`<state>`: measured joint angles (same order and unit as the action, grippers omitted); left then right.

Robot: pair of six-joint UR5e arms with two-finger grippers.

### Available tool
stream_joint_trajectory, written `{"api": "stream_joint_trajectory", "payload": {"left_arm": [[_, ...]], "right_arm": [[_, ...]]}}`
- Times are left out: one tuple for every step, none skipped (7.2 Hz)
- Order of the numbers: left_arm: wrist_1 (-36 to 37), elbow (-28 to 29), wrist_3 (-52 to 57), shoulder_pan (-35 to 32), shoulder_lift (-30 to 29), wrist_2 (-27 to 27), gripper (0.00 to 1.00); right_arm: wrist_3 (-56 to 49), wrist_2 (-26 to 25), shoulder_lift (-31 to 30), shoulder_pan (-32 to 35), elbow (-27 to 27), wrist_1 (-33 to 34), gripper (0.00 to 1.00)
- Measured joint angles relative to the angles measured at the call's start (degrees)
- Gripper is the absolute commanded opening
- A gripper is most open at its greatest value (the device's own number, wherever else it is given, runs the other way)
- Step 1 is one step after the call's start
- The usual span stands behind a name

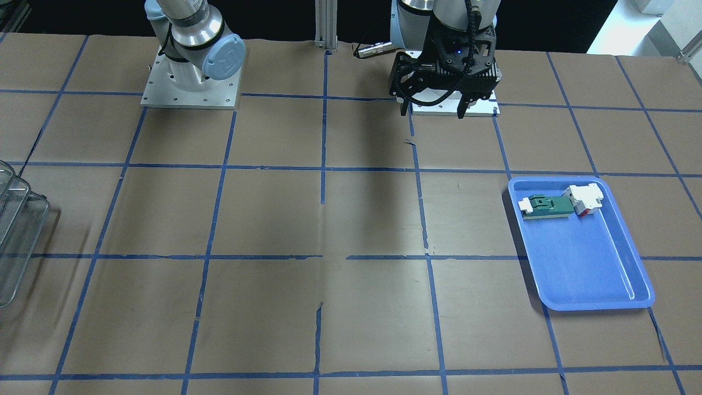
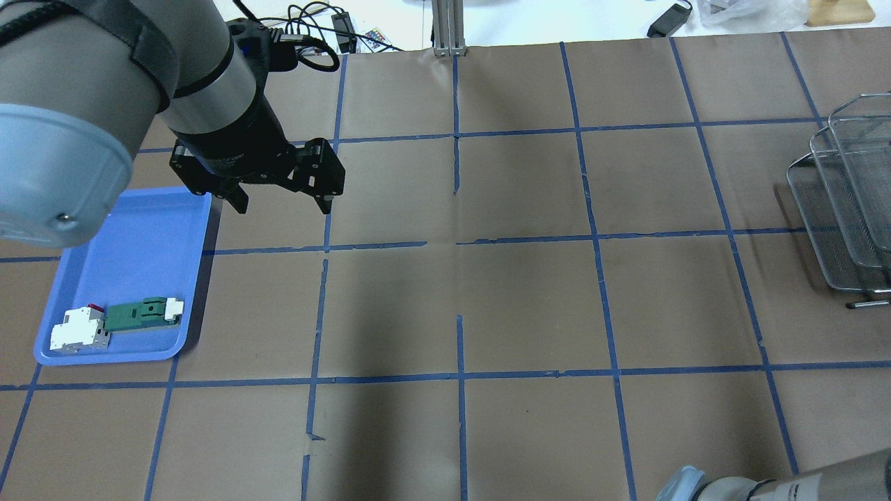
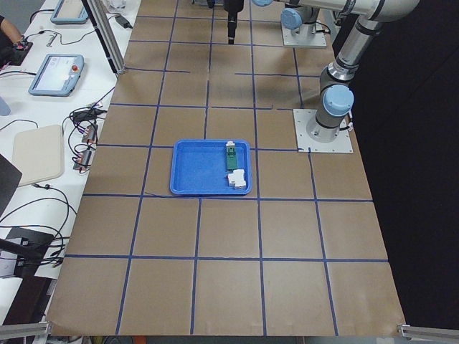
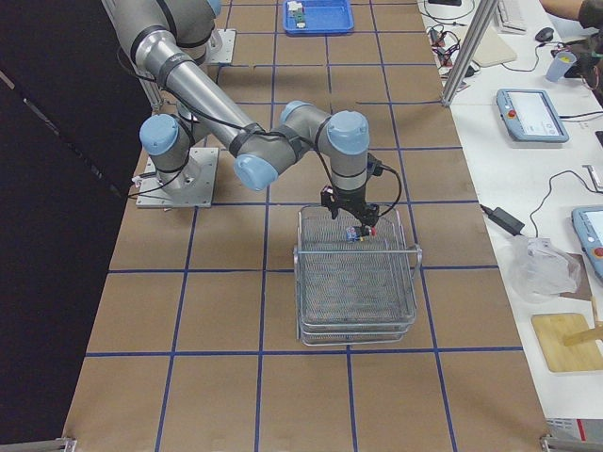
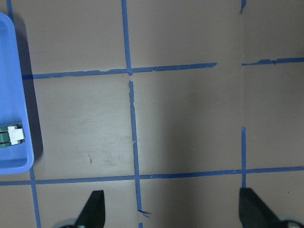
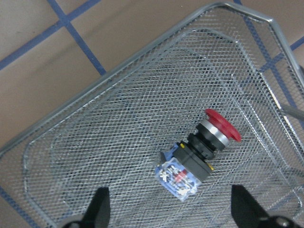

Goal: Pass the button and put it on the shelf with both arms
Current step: 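Lower the button into the wire mesh basket with the right gripper, then open the right gripper to release the button in the basket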

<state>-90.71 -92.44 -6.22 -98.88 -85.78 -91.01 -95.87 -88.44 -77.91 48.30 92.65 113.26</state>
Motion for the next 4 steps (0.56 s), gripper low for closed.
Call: {"api": "stream_joint_trajectory", "payload": {"left_arm": [[0.15, -0.01, 0.04, 0.0, 0.0, 0.07, 1.0], [0.25, -0.02, 0.04, -0.01, 0.01, 0.18, 1.0], [0.31, -0.02, 0.01, 0.0, 0.03, 0.33, 1.0], [0.34, -0.02, 0.01, 0.0, 0.04, 0.42, 1.0]], "right_arm": [[5.1, -0.09, -3.35, 1.54, 0.33, -3.73, 0.91], [11.3, -0.54, -7.29, 4.53, 1.29, -7.42, 0.92], [18.78, -1.42, -11.27, 8.27, 2.72, -10.91, 0.9], [26.28, -2.26, -14.99, 12.69, 4.0, -13.79, 0.9]]}}
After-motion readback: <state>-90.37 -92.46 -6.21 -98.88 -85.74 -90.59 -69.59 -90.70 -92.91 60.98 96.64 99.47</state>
